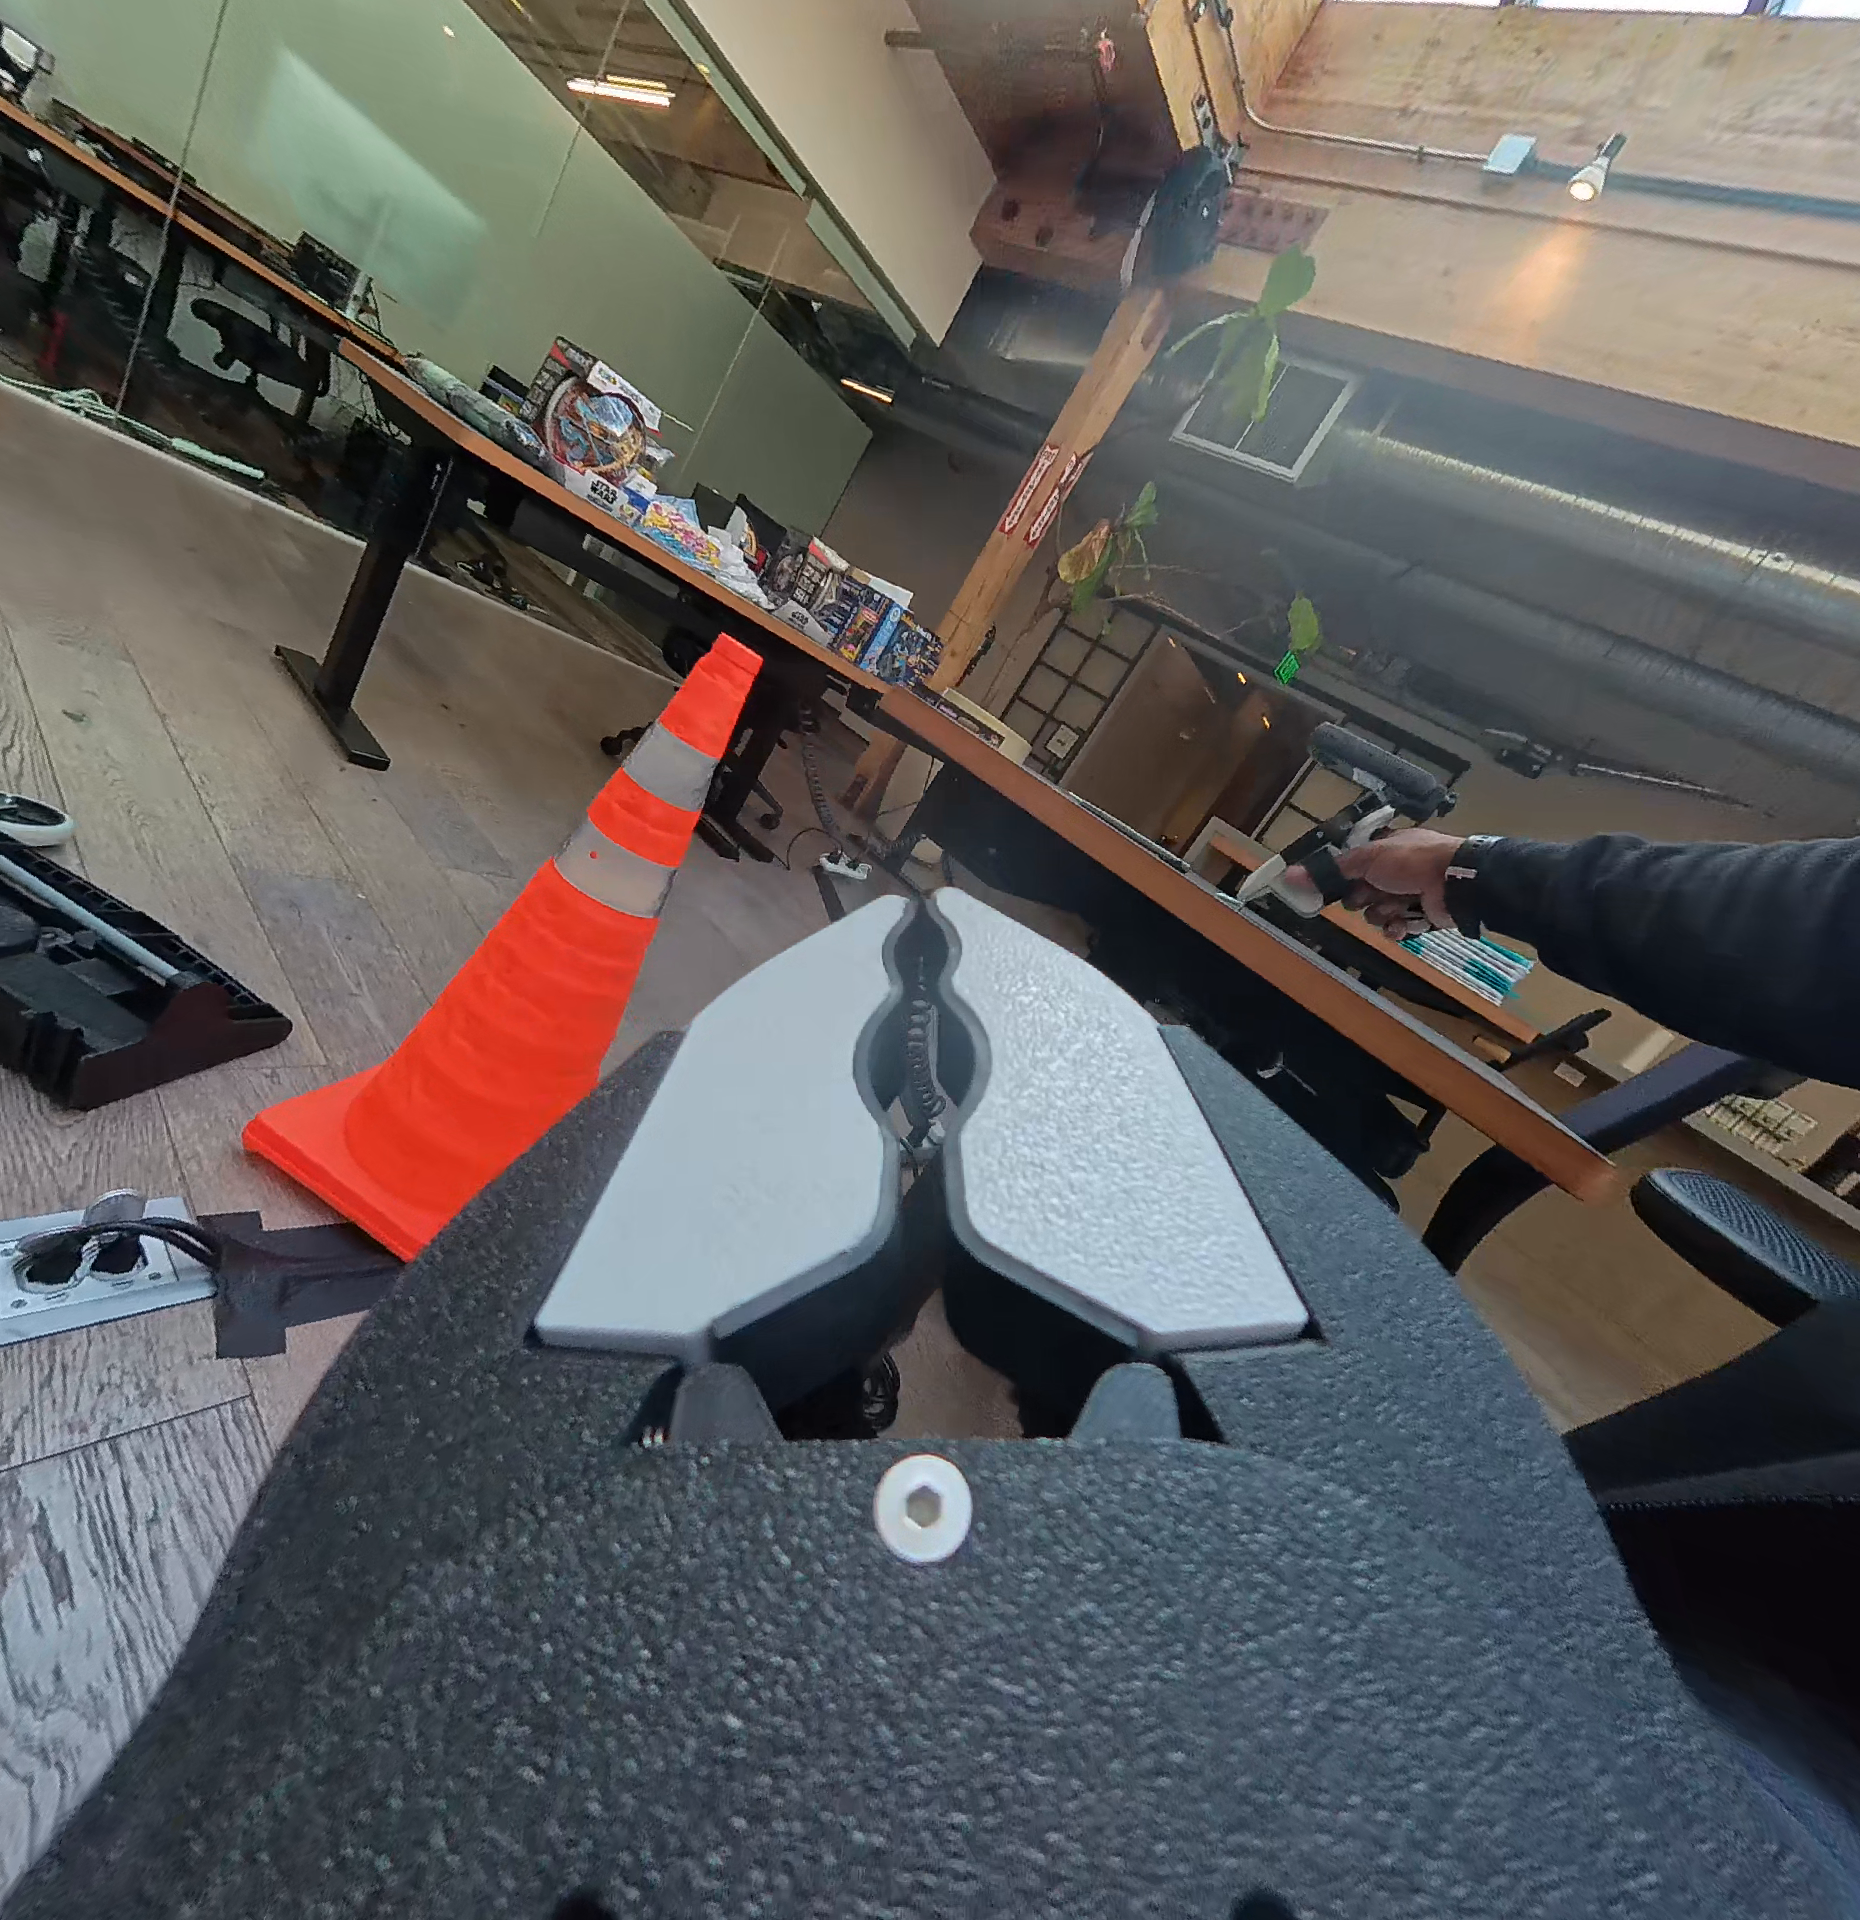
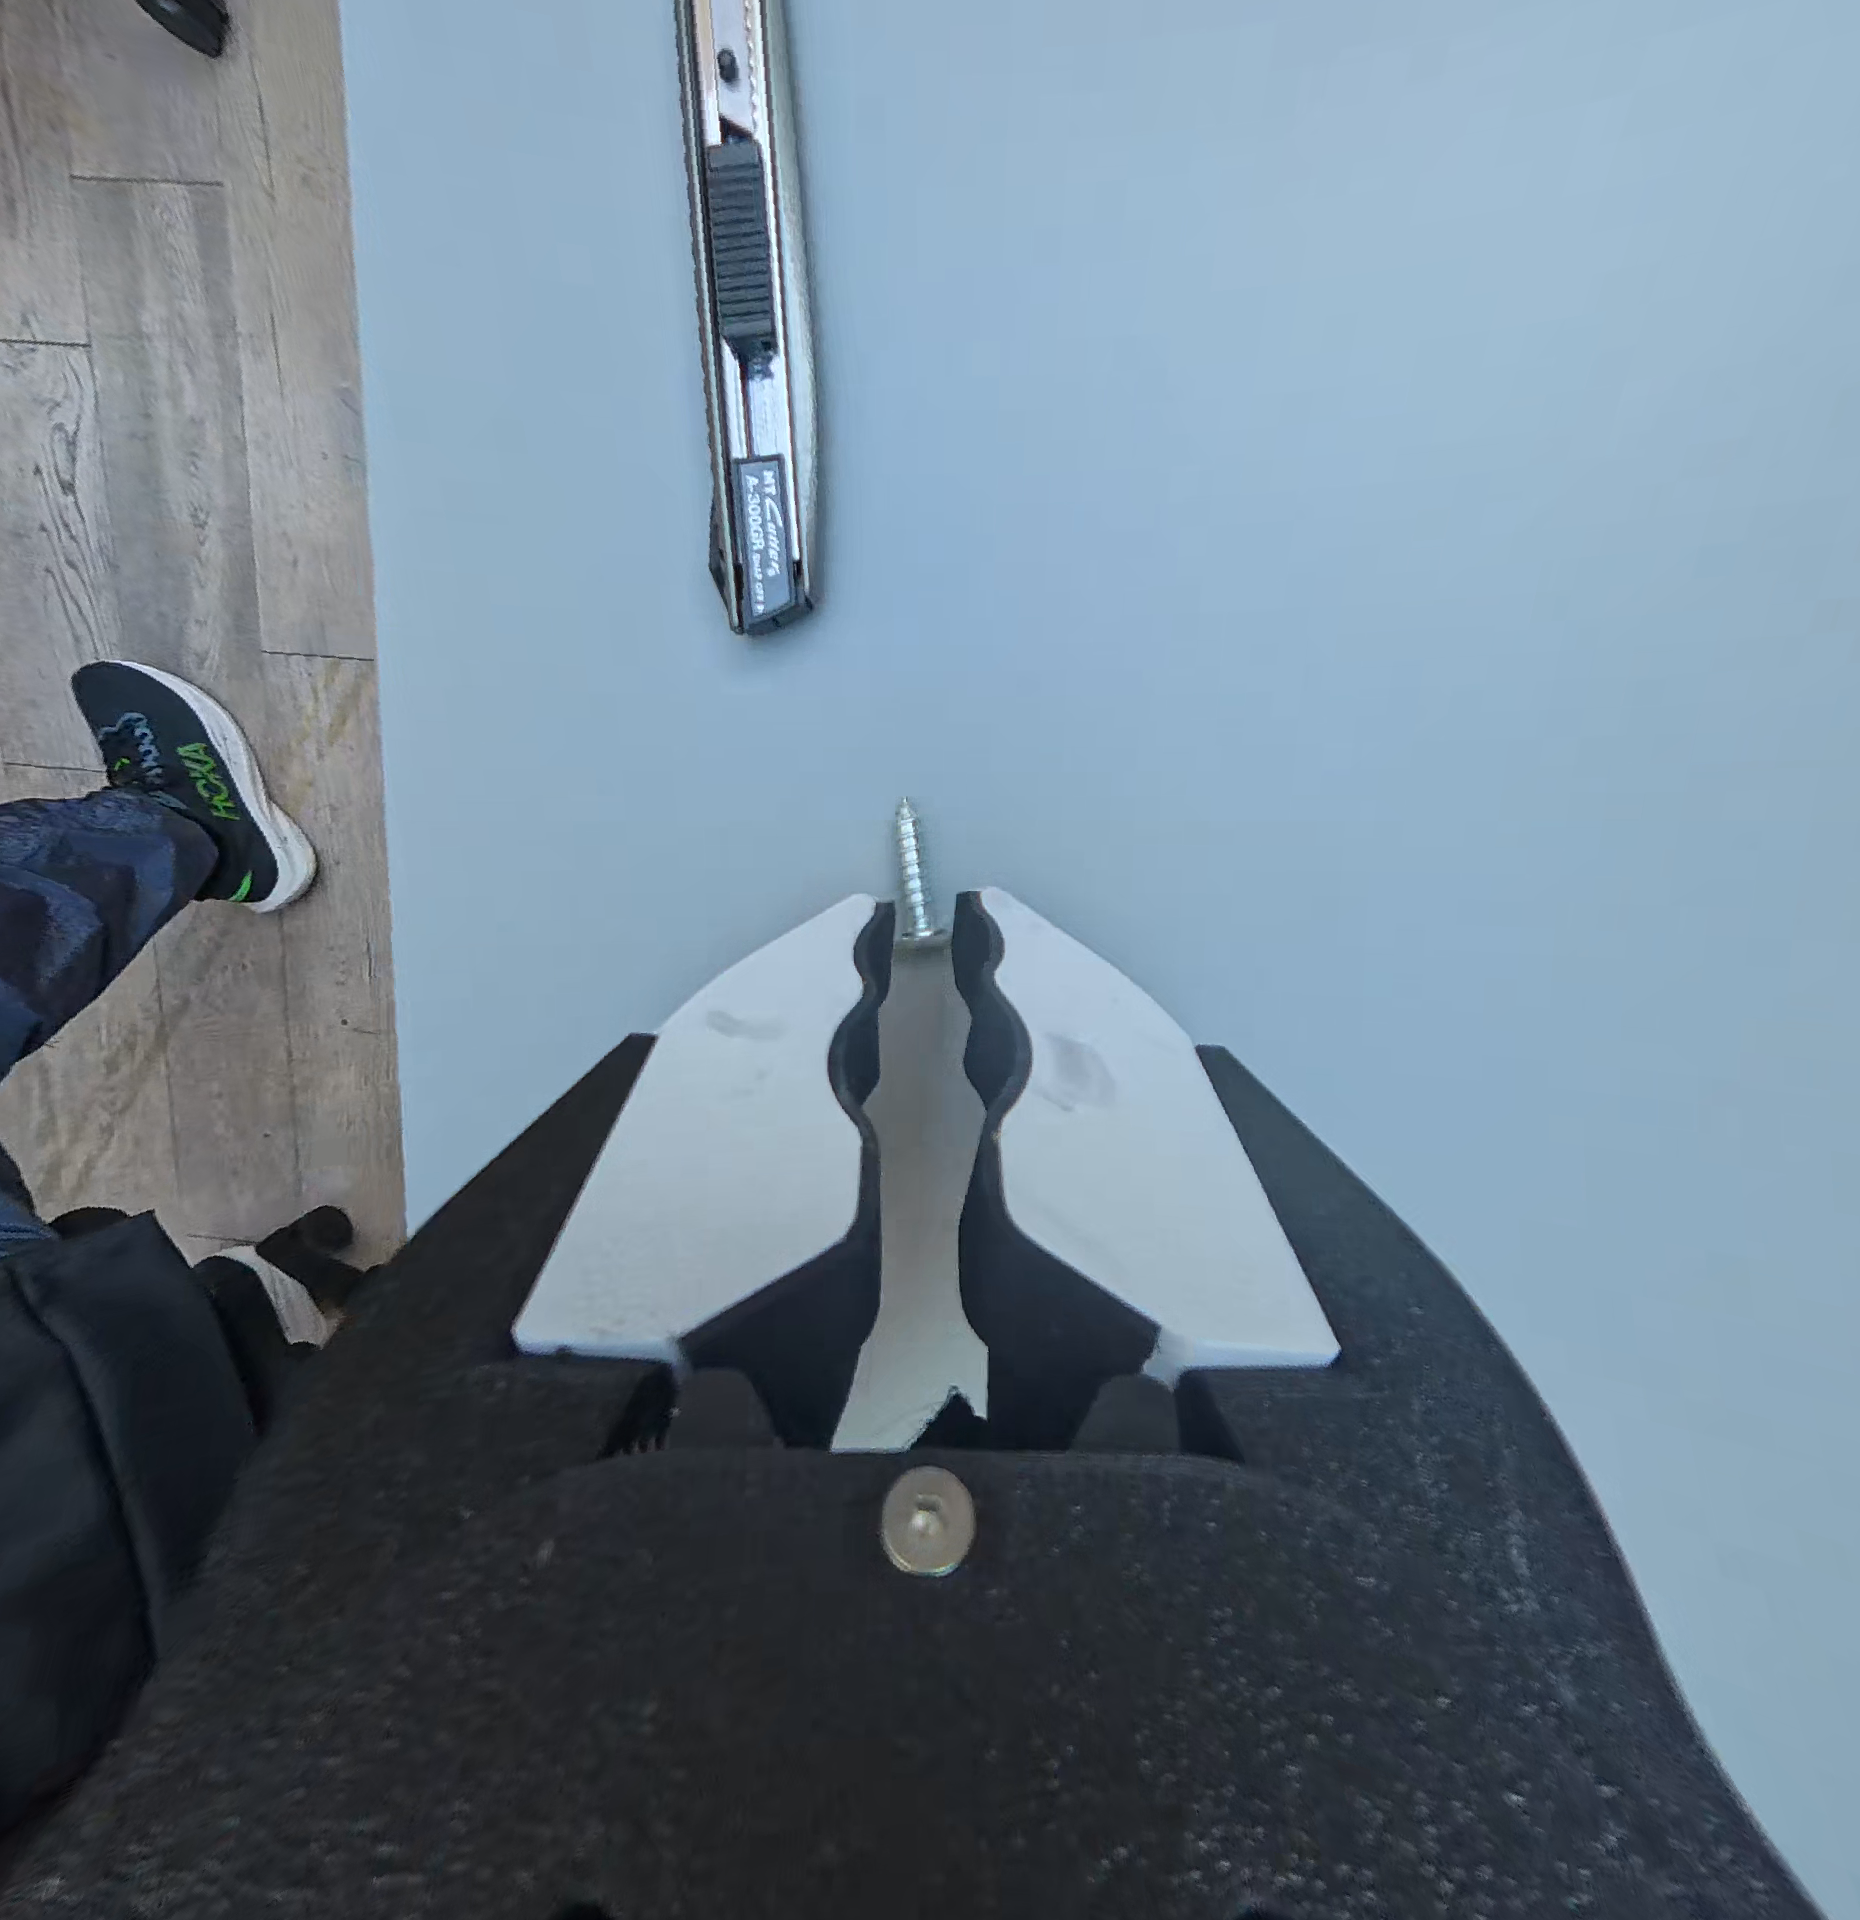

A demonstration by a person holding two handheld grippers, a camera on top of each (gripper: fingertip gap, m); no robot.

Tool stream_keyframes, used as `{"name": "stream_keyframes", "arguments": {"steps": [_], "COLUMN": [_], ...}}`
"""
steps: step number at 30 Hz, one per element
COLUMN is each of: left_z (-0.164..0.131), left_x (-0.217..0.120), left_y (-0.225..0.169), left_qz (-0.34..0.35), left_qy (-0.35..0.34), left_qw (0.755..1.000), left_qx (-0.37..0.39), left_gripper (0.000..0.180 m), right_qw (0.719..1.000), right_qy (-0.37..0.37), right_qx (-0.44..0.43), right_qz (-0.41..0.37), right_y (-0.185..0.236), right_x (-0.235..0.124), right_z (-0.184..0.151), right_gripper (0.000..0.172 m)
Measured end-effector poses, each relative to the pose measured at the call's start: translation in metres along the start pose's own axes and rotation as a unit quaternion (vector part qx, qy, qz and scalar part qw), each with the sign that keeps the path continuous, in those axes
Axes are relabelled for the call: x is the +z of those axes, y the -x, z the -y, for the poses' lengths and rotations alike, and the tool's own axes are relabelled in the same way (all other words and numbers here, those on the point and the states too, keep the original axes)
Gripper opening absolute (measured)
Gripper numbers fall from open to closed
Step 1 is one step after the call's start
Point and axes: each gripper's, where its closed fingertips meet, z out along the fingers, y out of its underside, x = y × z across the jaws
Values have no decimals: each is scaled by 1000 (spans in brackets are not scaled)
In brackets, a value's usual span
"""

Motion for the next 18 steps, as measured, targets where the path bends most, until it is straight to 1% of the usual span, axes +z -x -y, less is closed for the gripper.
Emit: {"name": "stream_keyframes", "arguments": {"steps": [2, 4, 6, 8, 11, 13, 15, 18], "left_z": [-3, -5, -7, -12, -20, -24, -26, -27], "left_x": [0, -2, -2, -3, -3, -6, -12, -27], "left_y": [-6, -12, -19, -26, -36, -41, -47, -55], "left_qz": [-3, -8, -15, -22, -27, -28, -28, -26], "left_qy": [-2, -5, -6, -1, 12, 20, 21, 9], "left_qw": [1000, 1000, 1000, 1000, 999, 999, 999, 999], "left_qx": [-5, -11, -16, -18, -17, -14, -17, -24], "left_gripper": [0, 0, 0, 0, 0, 0, 0, 0], "right_qw": [1000, 998, 994, 983, 953, 923, 882, 801], "right_qy": [-21, -51, -78, -99, -108, -96, -77, -44], "right_qx": [-11, -32, -77, -148, -263, -333, -399, -481], "right_qz": [-1, 6, 20, 41, 105, 167, 238, 353], "right_y": [1, 11, 36, 81, 181, 265, 355, 489], "right_x": [-14, -32, -49, -60, -56, -39, -18, 12], "right_z": [7, 20, 37, 54, 65, 57, 36, -12], "right_gripper": [12, 13, 13, 13, 13, 13, 13, 13]}}
